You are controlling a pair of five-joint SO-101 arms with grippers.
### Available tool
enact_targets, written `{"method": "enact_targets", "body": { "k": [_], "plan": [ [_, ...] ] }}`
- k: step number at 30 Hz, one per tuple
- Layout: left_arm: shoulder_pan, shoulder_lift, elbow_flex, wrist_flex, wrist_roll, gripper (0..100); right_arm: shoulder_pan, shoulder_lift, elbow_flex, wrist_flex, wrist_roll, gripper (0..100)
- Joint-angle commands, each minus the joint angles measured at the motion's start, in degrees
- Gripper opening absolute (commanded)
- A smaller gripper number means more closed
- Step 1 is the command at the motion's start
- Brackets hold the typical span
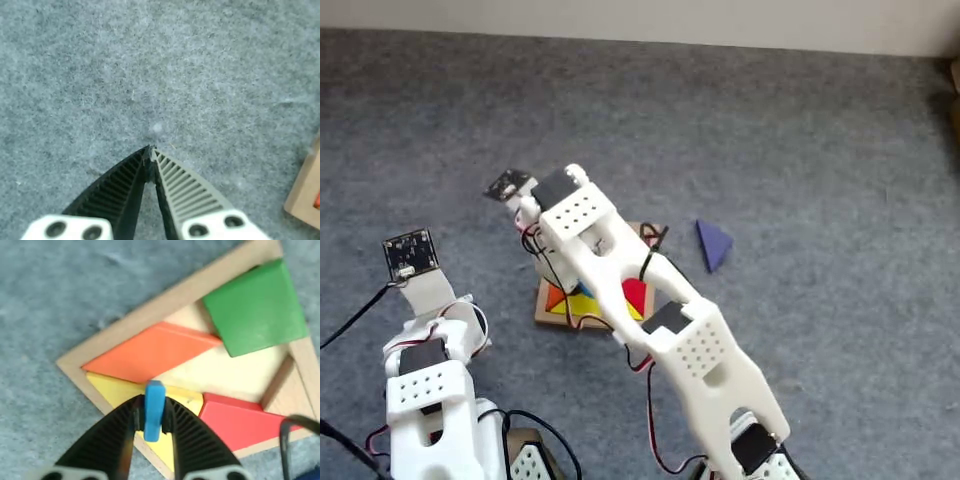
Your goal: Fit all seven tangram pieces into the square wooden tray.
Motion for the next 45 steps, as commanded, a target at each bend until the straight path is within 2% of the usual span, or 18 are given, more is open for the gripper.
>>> {"method": "enact_targets", "body": {
  "k": [1, 17, 29, 40, 45],
  "plan": [
    [1.3, -0.8, -1.6, -0.9, -0.6, 1, -2.6, -2.1, -1.7, 0.7, -1.6, 11.1],
    [1.3, -0.8, -1.6, -0.9, -0.6, 1, -4.7, -2.7, -2.2, 4.3, -3.6, 13.1],
    [1.3, -0.8, -1.6, -0.9, -0.6, 1, -2.3, -2.7, -8.5, 5.2, -3.6, 13.1],
    [1.3, -0.8, -1.6, -0.9, -0.6, 1, -4.7, -1.9, -9.6, 2.6, -3.6, 13.5],
    [1.3, -0.8, -1.6, -0.9, -0.6, 1, -4.7, 3.2, -9.1, 2.1, -3.3, 13.5]
  ]
}}
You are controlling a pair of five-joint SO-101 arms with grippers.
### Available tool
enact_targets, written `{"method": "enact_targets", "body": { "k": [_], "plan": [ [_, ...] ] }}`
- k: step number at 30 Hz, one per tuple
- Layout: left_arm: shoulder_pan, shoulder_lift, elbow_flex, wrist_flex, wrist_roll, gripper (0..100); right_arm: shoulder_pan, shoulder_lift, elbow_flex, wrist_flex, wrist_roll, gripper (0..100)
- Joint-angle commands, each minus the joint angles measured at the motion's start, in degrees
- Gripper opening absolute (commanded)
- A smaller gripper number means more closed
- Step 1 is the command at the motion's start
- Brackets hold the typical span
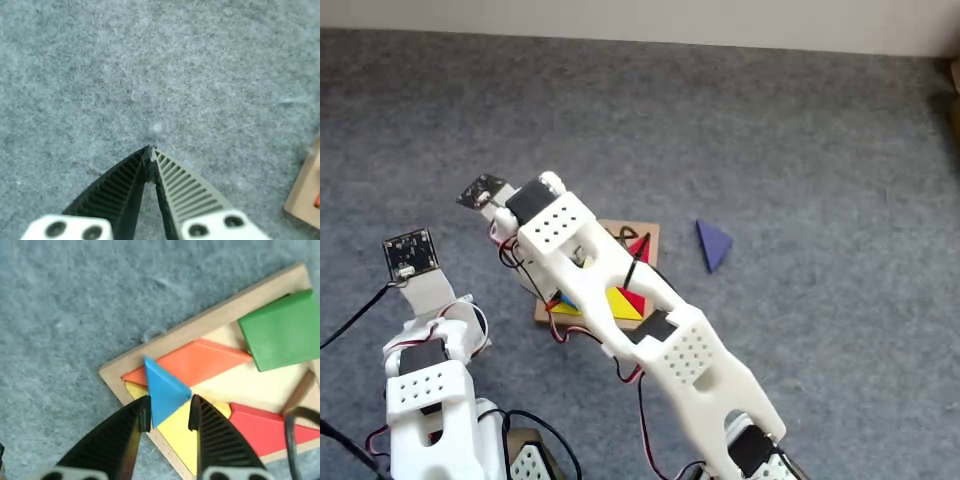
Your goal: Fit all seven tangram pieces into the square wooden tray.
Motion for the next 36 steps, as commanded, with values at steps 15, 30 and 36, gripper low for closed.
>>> {"method": "enact_targets", "body": {
  "k": [15, 30, 36],
  "plan": [
    [1.3, -0.8, -1.6, -0.9, -0.6, 1, 5.1, 2.9, -2.3, -0.8, -2.4, 13.0],
    [1.3, -0.8, -1.6, -0.9, -0.6, 1, 11.8, 3.0, -2.3, -6.2, -20.1, 13.0],
    [1.3, -0.8, -1.6, -0.9, -0.6, 1, 13.6, 3.0, -2.3, -6.1, -29.3, 13.0]
  ]
}}
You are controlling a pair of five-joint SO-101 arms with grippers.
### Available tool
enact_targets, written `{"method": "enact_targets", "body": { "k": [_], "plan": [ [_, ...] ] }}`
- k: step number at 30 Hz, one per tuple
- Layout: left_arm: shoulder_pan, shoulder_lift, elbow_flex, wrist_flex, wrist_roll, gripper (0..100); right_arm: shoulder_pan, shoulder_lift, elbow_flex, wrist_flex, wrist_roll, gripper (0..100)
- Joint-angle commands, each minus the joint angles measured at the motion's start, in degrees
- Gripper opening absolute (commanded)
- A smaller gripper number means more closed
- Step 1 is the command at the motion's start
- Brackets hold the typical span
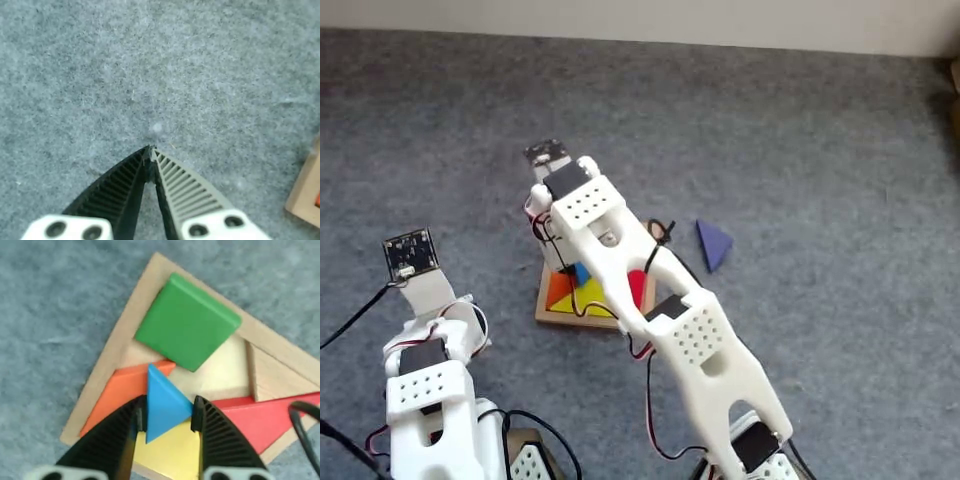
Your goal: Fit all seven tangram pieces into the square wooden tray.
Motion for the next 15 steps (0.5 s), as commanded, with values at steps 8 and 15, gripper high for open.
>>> {"method": "enact_targets", "body": {
  "k": [8, 15],
  "plan": [
    [1.3, -0.8, -1.6, -0.9, -0.6, 1, 6.7, -0.2, -1.1, -0.1, -9.6, 13.0],
    [1.3, -0.8, -1.6, -0.9, -0.6, 1, 6.8, -0.6, -1.5, 3.2, -11.9, 13.5]
  ]
}}
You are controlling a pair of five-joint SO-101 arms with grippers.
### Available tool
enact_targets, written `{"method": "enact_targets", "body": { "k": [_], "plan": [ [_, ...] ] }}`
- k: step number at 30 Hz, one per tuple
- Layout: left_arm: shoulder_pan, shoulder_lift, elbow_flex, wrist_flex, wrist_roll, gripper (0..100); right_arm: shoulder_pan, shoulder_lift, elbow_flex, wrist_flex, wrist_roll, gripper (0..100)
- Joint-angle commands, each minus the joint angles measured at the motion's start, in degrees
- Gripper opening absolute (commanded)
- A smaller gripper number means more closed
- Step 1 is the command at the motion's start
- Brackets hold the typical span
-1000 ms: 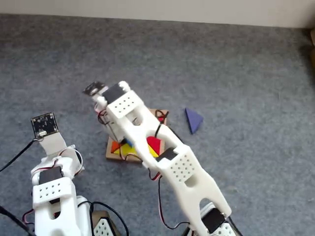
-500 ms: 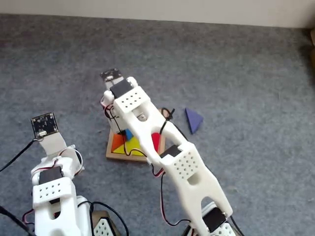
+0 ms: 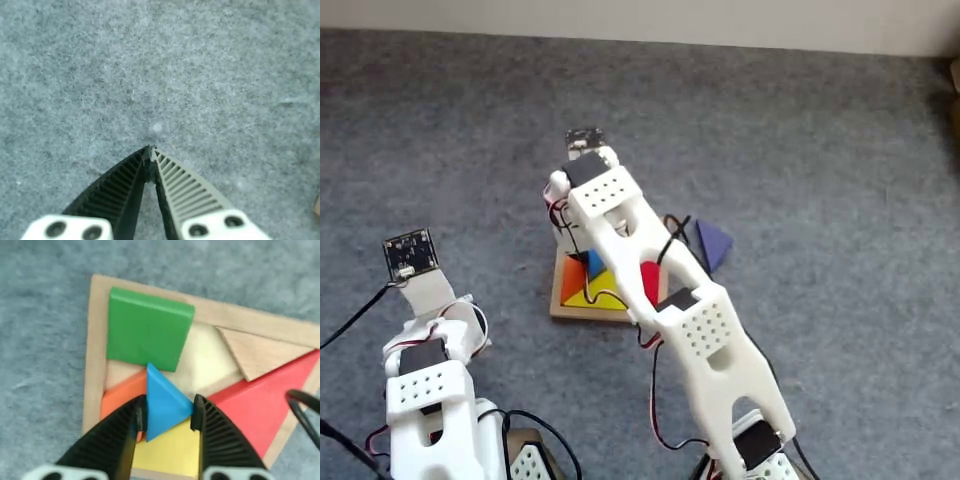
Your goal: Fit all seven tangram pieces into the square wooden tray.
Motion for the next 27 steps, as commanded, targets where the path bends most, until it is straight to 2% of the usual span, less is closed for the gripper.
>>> {"method": "enact_targets", "body": {
  "k": [1, 9, 17, 22, 24, 27],
  "plan": [
    [1.3, -0.8, -1.6, -0.9, -0.6, 1, 2.9, -0.6, -1.4, 1.5, -0.6, 13.5],
    [1.3, -0.8, -1.6, -0.9, -0.6, 1, 2.9, -0.7, -1.5, 1.7, -0.4, 22.2],
    [1.3, -0.8, -1.6, -0.9, -0.6, 1, 3.9, -2.5, -8.8, 6.2, 2.4, 22.4],
    [1.3, -0.8, -1.6, -0.9, -0.6, 1, 6.3, -4.6, -12.1, 6.2, 8.9, 22.4],
    [1.3, -0.8, -1.6, -0.9, -0.6, 1, 7.0, -5.5, -12.1, 6.3, 10.9, 20.7],
    [1.3, -0.8, -1.6, -0.9, -0.6, 1, 7.3, -7.0, -12.2, 6.3, 16.8, 11.3]
  ]
}}
